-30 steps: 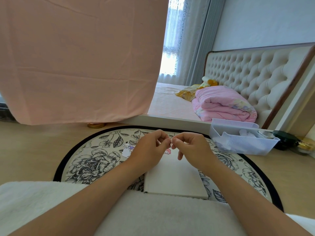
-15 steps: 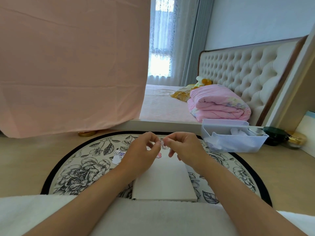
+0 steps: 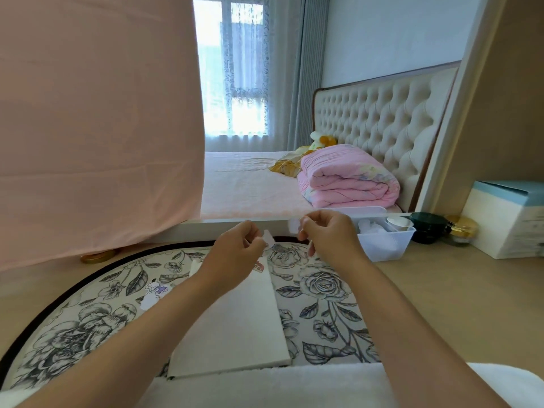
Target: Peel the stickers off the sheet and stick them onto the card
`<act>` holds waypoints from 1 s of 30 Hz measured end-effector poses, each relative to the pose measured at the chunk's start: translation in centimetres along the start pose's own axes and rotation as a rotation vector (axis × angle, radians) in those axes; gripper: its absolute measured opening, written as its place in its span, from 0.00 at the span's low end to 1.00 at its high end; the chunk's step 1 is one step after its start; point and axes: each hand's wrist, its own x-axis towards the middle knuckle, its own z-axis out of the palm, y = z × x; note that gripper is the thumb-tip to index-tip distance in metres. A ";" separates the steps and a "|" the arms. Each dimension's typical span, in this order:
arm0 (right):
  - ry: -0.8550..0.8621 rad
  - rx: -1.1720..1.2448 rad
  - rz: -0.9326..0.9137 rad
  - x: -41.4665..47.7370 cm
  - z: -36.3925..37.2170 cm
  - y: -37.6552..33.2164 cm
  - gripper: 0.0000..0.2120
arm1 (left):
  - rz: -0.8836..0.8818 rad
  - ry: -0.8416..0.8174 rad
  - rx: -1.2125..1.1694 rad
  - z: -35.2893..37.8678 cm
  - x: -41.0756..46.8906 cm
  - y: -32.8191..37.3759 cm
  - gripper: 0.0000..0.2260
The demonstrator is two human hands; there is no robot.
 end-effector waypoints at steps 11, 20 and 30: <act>0.277 -0.511 -0.020 2.0 -3.7 4.1 0.06 | -0.011 -0.037 -0.018 2.9 1.1 0.0 0.08; 0.251 -0.509 -0.054 1.5 -3.0 3.0 0.06 | -0.094 -0.026 -0.074 1.5 -0.1 -0.2 0.07; -0.298 -0.554 -0.456 -2.3 4.2 -1.8 0.11 | -0.251 -0.011 -0.209 -2.3 -2.5 -1.2 0.07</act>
